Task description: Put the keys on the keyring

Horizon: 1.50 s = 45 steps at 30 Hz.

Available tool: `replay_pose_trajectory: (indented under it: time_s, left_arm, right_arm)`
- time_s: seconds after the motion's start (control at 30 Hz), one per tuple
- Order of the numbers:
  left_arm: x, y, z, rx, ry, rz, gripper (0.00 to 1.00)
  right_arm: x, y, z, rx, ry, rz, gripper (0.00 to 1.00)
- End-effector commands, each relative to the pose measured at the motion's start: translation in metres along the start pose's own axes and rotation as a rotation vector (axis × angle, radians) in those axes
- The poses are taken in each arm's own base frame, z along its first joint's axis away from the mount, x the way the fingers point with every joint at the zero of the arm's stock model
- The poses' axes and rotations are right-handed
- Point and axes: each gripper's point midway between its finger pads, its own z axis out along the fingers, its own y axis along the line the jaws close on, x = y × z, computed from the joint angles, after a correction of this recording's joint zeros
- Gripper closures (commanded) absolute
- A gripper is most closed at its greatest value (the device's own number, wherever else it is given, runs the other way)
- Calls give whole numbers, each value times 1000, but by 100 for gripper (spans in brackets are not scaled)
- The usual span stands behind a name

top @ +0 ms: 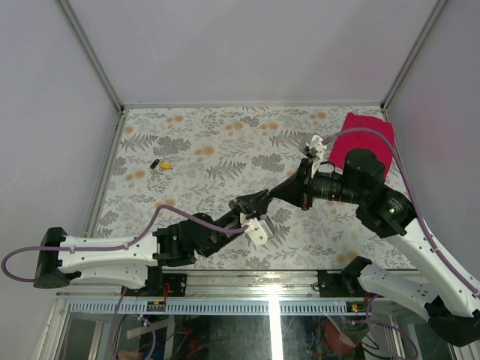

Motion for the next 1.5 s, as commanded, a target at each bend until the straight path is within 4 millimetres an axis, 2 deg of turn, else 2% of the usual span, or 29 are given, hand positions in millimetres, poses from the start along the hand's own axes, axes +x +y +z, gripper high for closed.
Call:
replay_pose_trajectory:
  time_s: [0.0,0.4,0.67,0.83,0.87,0.97,1.03,1.13,1.23,1.37,1.47]
  left_arm:
    - [-26,29,-1,-104,-72,-71,81]
    - [-26,29,-1,-106,-74,-75,82]
    - [-26,30,-2,-112,-75,-75,100]
    - [-27,31,-4,-110,-84,-75,100]
    - [-27,32,-5,-109,-85,-75,100]
    - [-28,32,-7,-103,-89,-82,100]
    - [-27,32,-8,-101,-82,-89,100]
    - [-25,32,-8,-96,-59,-102,100]
    - [-20,32,-9,-98,-21,-123,100]
    - [-14,33,-9,-87,41,-158,100]
    - [-11,40,-11,-97,98,-196,100]
  right_arm:
    - [-37,18,-14,-26,-111,-78,100]
    - [-41,19,-17,-21,-126,-85,100]
    - [-36,18,-18,-12,-119,-82,100]
    - [-37,17,-20,-2,-127,-90,100]
    - [-38,16,-20,3,-132,-93,96]
    - [-43,12,-22,35,-157,-104,75]
    - [-49,7,-26,71,-193,-117,66]
    - [-59,-5,-35,167,-279,-124,58]
    - [-60,-22,-44,272,-337,-138,57]
    - [-41,-54,-48,429,-321,-48,52]
    - [-17,-60,-34,410,-265,-11,46]
